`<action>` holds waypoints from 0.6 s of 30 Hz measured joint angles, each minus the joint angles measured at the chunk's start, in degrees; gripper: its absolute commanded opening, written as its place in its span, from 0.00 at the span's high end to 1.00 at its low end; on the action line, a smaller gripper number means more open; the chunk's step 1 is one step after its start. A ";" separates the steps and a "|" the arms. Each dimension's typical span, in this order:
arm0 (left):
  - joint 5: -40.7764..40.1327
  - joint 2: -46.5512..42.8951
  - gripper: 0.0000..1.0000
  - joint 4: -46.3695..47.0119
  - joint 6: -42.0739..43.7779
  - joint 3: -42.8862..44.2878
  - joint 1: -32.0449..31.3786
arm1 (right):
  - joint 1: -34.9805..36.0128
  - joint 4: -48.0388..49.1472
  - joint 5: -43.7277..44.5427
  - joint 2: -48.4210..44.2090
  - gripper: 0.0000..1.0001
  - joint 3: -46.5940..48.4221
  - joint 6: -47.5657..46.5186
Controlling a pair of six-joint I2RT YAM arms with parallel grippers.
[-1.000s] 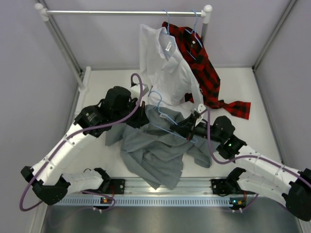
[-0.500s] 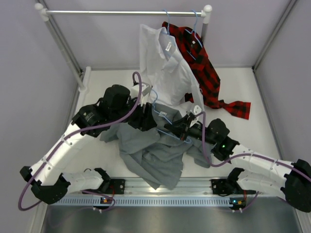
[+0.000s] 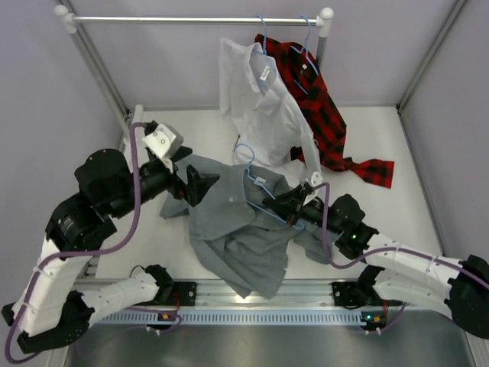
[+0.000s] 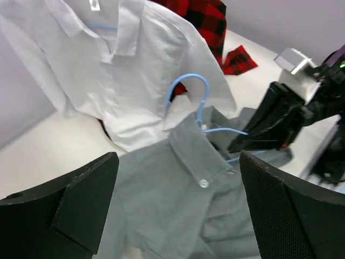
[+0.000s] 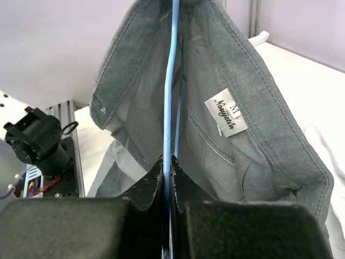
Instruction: Place the shirt on the hanger
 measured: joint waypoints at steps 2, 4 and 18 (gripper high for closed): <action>-0.22 -1.25 0.02 4.00 6.38 -2.62 0.00 | 0.00 0.13 -0.44 -1.01 1.00 -0.48 0.20; 1.25 -0.44 0.04 6.29 11.17 -4.61 0.00 | 0.00 0.20 -1.14 -2.01 1.00 -0.76 0.26; 26.93 5.09 0.21 7.67 26.86 -7.10 1.27 | -0.57 -3.13 -6.25 -14.95 1.00 -3.02 -0.50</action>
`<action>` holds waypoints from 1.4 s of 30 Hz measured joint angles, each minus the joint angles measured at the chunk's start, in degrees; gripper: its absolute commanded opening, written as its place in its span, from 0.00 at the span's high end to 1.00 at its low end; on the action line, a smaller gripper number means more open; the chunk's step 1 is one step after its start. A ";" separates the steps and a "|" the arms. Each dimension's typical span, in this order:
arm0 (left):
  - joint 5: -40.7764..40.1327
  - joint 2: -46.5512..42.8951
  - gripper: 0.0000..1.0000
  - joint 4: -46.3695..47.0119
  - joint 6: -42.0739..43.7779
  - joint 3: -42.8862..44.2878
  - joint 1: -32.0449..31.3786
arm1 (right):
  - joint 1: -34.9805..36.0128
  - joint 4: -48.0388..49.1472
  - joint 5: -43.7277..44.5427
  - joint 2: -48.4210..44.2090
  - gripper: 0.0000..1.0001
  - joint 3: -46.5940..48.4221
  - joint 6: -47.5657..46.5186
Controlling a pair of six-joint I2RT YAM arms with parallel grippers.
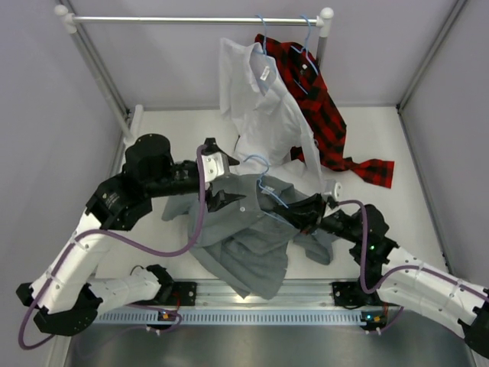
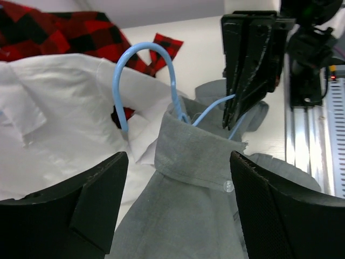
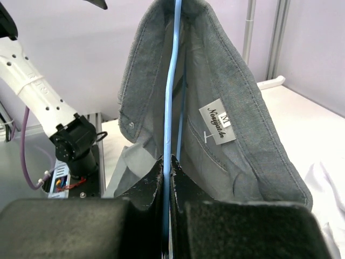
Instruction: Place the shirt on the hanger
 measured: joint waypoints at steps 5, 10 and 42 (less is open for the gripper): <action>8.87 2.84 0.23 -1.20 1.46 0.52 0.92 | -0.09 -3.48 -1.11 -2.95 1.00 0.00 -1.11; 12.83 5.18 0.33 -2.32 1.73 0.17 1.01 | -0.11 -6.78 -2.21 -5.14 1.00 0.02 -2.29; 20.61 7.82 1.00 -7.93 1.36 -1.25 1.22 | -0.68 -13.66 -8.17 -9.64 1.00 2.71 -3.37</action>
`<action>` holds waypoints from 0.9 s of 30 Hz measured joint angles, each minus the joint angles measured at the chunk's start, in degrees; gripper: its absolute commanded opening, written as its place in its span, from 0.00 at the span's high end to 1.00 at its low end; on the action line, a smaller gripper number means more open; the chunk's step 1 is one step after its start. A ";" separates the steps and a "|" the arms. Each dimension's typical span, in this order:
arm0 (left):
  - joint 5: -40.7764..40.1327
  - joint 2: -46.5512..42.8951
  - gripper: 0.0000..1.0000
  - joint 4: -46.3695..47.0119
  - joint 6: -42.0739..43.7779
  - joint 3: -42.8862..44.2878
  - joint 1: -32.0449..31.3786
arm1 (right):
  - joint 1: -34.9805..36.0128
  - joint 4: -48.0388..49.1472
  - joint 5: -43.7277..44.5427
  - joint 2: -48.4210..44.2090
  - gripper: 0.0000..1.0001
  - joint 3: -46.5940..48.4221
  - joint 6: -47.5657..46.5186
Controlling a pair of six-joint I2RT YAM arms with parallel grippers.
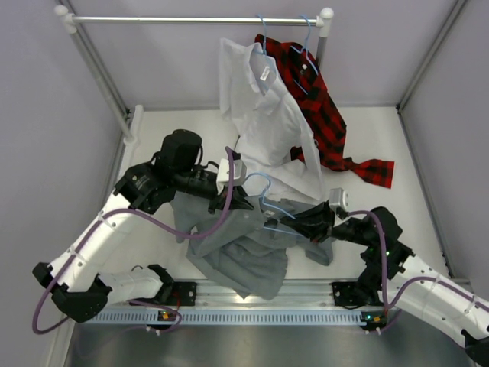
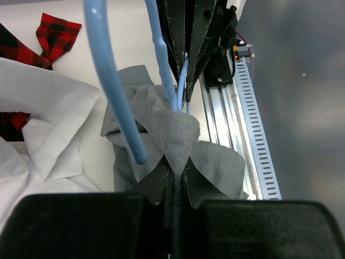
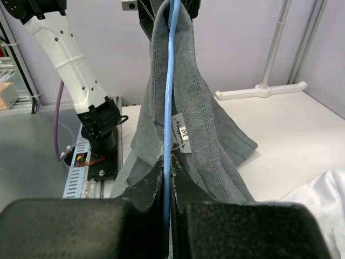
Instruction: Place the shirt on the hanger
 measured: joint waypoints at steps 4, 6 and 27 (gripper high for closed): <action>-0.72 -0.37 1.00 -0.35 -0.04 0.11 0.00 | -0.02 -0.22 0.26 0.00 0.66 0.04 0.00; -3.41 -0.94 1.00 -0.66 -0.70 0.11 -0.02 | -0.02 -1.11 1.60 -0.04 0.01 0.50 0.28; -28.17 -14.84 1.00 8.28 -20.87 -5.27 0.04 | -0.02 -27.06 24.55 -3.56 0.32 1.05 19.50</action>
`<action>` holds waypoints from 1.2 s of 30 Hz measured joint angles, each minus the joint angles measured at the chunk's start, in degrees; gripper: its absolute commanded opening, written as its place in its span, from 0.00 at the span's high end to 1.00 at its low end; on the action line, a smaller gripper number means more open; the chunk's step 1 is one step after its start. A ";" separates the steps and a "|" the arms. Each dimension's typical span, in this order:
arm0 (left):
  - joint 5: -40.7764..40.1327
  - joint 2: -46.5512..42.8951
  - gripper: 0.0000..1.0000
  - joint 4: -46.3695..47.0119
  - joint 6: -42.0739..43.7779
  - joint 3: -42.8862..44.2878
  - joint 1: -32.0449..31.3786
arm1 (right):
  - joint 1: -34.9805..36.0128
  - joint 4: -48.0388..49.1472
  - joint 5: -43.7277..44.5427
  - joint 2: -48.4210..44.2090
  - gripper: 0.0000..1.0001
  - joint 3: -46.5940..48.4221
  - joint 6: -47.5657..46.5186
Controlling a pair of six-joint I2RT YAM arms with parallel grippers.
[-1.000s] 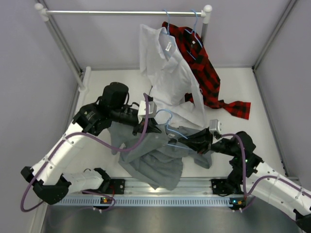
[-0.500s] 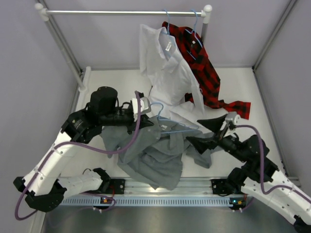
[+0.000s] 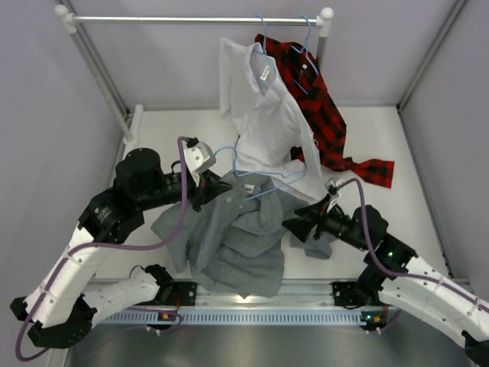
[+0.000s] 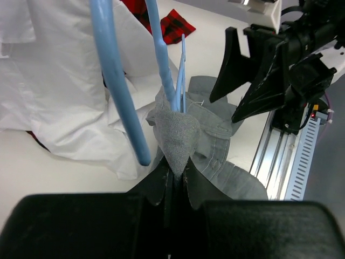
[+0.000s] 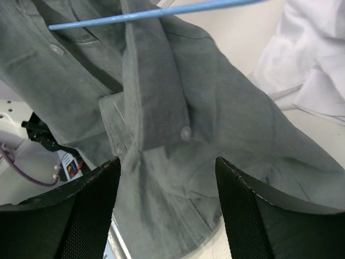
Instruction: Place the shirt on the hanger
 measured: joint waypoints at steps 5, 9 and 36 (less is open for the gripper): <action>0.79 1.09 1.00 0.57 -1.60 -0.70 0.00 | 0.00 8.85 -5.70 9.70 0.36 0.02 0.46; 0.81 1.09 1.00 0.66 -1.79 -0.85 0.00 | 0.00 12.57 -6.97 14.88 0.58 0.02 0.44; -6.71 -7.76 1.00 5.92 0.50 -16.17 -0.33 | -20.94 -12.44 -4.48 26.27 1.00 25.20 -6.54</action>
